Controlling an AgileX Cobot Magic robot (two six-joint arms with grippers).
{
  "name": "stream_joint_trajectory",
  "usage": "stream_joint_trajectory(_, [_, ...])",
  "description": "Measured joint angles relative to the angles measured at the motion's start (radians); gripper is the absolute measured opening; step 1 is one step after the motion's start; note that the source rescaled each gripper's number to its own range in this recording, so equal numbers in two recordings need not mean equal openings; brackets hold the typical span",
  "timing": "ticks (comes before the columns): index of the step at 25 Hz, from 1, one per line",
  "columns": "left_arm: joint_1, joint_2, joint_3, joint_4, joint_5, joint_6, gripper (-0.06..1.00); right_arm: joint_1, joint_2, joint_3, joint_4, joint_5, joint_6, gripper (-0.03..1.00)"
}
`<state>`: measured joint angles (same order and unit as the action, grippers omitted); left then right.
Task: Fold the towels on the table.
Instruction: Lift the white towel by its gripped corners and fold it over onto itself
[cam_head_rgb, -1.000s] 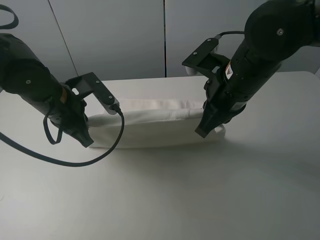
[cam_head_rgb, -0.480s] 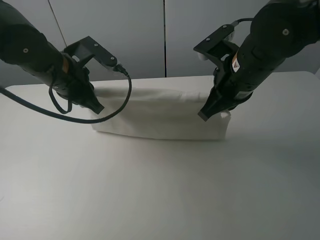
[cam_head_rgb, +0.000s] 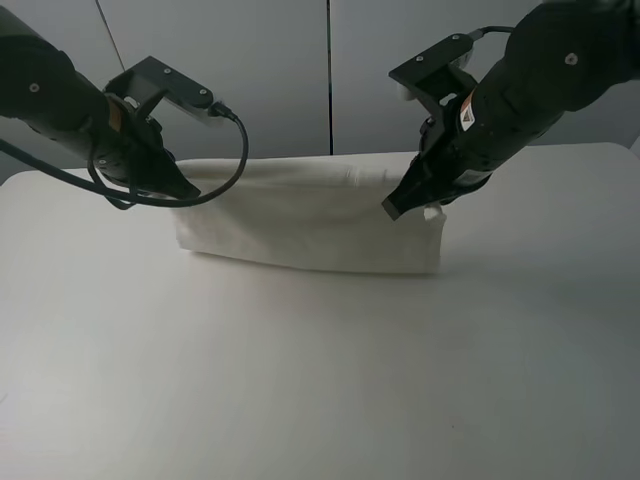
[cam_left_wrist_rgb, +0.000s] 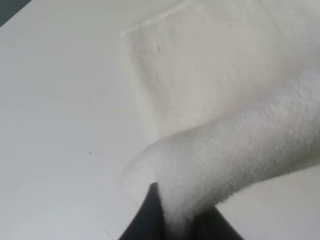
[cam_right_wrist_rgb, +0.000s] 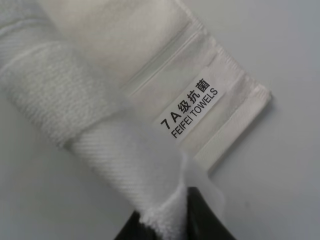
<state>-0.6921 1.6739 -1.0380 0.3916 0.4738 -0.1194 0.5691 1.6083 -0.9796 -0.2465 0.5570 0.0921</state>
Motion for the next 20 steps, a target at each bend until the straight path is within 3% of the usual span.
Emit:
stream_joint_trajectory(5, [0.010, 0.039, 0.000, 0.000, -0.019, -0.043, 0.02, 0.000, 0.067, 0.000, -0.026, -0.043, 0.040, 0.00])
stream_joint_trajectory(10, [0.034, 0.057, 0.000, 0.009, -0.057, -0.090, 0.16, 0.000, 0.098, 0.000, -0.115, -0.089, 0.137, 0.01])
stream_joint_trajectory(11, [0.042, 0.059, 0.000, 0.009, -0.059, -0.101, 0.22, 0.000, 0.100, 0.000, -0.140, -0.096, 0.171, 0.07])
stream_joint_trajectory(12, [0.050, 0.059, 0.000, 0.009, -0.061, -0.115, 0.30, -0.001, 0.102, 0.000, -0.165, -0.099, 0.206, 0.18])
stream_joint_trajectory(16, [0.073, 0.064, 0.000, 0.016, -0.056, -0.132, 0.89, -0.006, 0.106, 0.000, -0.226, -0.094, 0.307, 0.91])
stream_joint_trajectory(20, [0.073, 0.064, -0.002, 0.016, -0.056, -0.145, 0.97, -0.011, 0.106, 0.000, -0.293, -0.074, 0.402, 0.99])
